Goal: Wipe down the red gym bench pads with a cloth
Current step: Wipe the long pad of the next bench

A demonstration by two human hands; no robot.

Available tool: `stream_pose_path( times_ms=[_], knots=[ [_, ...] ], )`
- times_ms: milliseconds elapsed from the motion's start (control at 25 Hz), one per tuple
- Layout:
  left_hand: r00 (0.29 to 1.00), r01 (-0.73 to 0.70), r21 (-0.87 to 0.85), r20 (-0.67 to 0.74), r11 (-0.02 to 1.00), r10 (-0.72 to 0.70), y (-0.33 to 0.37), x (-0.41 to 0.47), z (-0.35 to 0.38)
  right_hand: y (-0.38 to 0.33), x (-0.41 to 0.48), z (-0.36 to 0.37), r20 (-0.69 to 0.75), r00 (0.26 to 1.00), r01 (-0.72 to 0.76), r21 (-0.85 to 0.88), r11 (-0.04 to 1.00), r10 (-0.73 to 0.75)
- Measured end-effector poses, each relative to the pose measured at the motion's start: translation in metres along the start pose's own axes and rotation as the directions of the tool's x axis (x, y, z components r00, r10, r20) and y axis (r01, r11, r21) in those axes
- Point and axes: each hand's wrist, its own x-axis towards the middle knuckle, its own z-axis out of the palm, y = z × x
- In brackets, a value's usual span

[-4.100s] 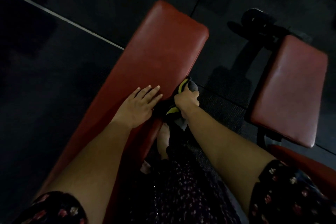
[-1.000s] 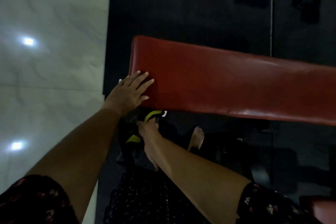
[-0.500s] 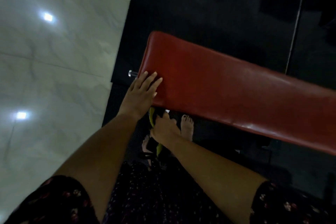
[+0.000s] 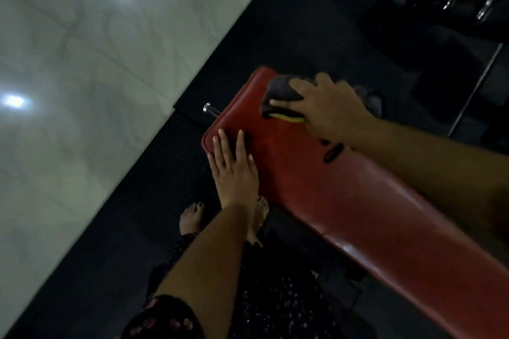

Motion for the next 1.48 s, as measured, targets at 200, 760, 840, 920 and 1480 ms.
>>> stream_pose_path(
  times_ms=[200, 760, 840, 920, 1480],
  knots=[
    [0.988, 0.132, -0.101, -0.064, 0.986, -0.139, 0.018, -0.002, 0.016, -0.014, 0.11, -0.011, 0.042, 0.973, 0.228, -0.296, 0.928, -0.226],
    [0.943, -0.332, 0.232, 0.057, 0.914, 0.328, -0.02, 0.001, 0.008, -0.079, 0.17, 0.007, 0.18, 0.784, 0.619, -0.316, 0.72, -0.595],
    [0.943, -0.332, 0.22, 0.071, 0.917, 0.325, -0.018, 0.016, 0.0, -0.05, 0.168, 0.009, 0.15, 0.849, 0.528, -0.304, 0.793, -0.507],
    [0.961, -0.275, 0.177, 0.066, 0.945, 0.267, -0.011, 0.035, -0.01, -0.024, 0.163, 0.009, 0.08, 0.926, 0.377, -0.197, 0.905, -0.368],
    [0.967, -0.248, 0.228, 0.112, 0.941, 0.228, 0.04, 0.07, -0.065, 0.068, 0.027, 0.045, 0.157, 0.929, -0.365, 0.223, 0.904, 0.336]
  ],
)
